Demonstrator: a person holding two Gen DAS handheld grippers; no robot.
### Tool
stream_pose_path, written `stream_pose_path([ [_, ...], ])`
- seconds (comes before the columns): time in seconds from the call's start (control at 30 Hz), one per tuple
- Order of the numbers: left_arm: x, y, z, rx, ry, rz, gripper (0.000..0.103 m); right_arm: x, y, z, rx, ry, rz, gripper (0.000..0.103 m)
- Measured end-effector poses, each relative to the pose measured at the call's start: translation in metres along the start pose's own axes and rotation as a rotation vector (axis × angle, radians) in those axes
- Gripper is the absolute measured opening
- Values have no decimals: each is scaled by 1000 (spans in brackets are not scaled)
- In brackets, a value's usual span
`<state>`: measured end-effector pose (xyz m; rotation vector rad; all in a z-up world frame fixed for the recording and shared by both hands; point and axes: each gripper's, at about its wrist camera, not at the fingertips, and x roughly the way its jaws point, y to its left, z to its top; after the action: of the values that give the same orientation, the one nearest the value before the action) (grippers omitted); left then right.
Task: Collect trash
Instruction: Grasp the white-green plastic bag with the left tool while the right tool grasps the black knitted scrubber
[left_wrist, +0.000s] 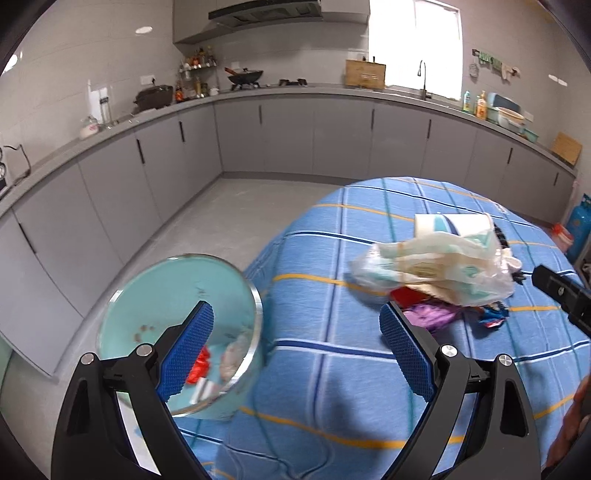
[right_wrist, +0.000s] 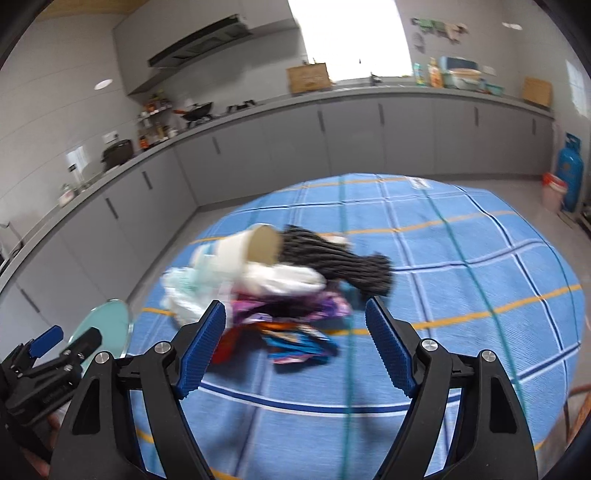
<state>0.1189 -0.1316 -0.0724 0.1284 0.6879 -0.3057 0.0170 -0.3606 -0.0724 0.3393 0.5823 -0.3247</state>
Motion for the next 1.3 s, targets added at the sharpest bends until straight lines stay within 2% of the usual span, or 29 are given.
stream_pose_path([
  [0.13,4,-22,5,8,7,-46,89,3,-22,-2,34,14,-20,73],
  [0.4,7,-65,30,24,-3,-131,89,7,-49,-1,69,11,-78,73],
  [0.63,28,-95,49,8,28,-124,86,9,-67,1,99,12,-87,73],
  [0.77,53,-98,35,-1,129,-149,68,14,-74,3,99,21,-89,73],
  [0.83,58,-94,29,-2,155,-163,65,18,-77,6,93,30,-84,73],
  [0.87,59,-90,26,2,159,-168,61,20,-78,8,86,37,-78,73],
  [0.93,58,-84,22,4,157,-183,48,25,-79,12,70,47,-67,73],
  [1.0,60,-74,18,-5,166,-189,26,30,-78,16,40,55,-58,73],
  [1.07,62,-67,15,-16,174,-191,20,36,-75,21,4,57,-53,73],
  [1.23,56,-53,10,2,160,-176,18,58,-74,31,-60,86,-35,73],
  [1.3,54,-51,9,18,150,-168,18,70,-74,35,-89,114,-2,73],
])
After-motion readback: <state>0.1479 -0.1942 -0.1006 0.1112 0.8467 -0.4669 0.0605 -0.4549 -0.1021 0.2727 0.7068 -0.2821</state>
